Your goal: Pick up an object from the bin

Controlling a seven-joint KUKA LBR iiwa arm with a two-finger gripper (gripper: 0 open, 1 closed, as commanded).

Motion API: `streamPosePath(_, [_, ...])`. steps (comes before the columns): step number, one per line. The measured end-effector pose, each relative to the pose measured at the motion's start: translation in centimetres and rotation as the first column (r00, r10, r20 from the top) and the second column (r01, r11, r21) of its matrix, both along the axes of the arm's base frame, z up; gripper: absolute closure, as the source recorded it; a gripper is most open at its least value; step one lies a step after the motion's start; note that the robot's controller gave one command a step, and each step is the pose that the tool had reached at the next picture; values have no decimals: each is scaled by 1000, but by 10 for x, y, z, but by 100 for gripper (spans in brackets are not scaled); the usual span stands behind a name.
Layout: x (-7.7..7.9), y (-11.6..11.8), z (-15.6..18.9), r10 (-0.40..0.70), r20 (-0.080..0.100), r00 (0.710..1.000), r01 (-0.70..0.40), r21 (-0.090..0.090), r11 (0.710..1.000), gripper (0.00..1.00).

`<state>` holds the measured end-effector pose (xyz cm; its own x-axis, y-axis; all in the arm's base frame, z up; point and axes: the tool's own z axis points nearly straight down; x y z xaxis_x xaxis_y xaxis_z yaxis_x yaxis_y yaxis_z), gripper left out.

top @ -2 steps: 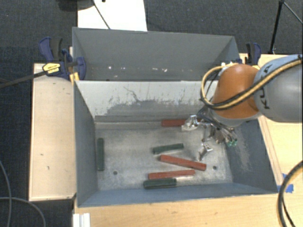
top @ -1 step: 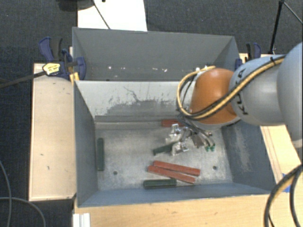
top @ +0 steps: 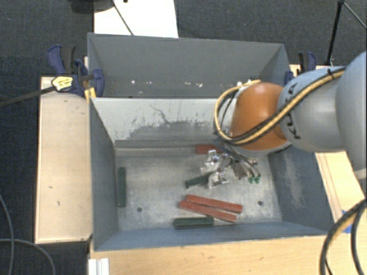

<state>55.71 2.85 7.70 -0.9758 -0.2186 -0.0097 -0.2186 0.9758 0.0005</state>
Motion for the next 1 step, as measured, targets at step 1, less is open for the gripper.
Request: streamPosePath(1, [-2,7,37,6,-11,1000,-6,-2,1000,100])
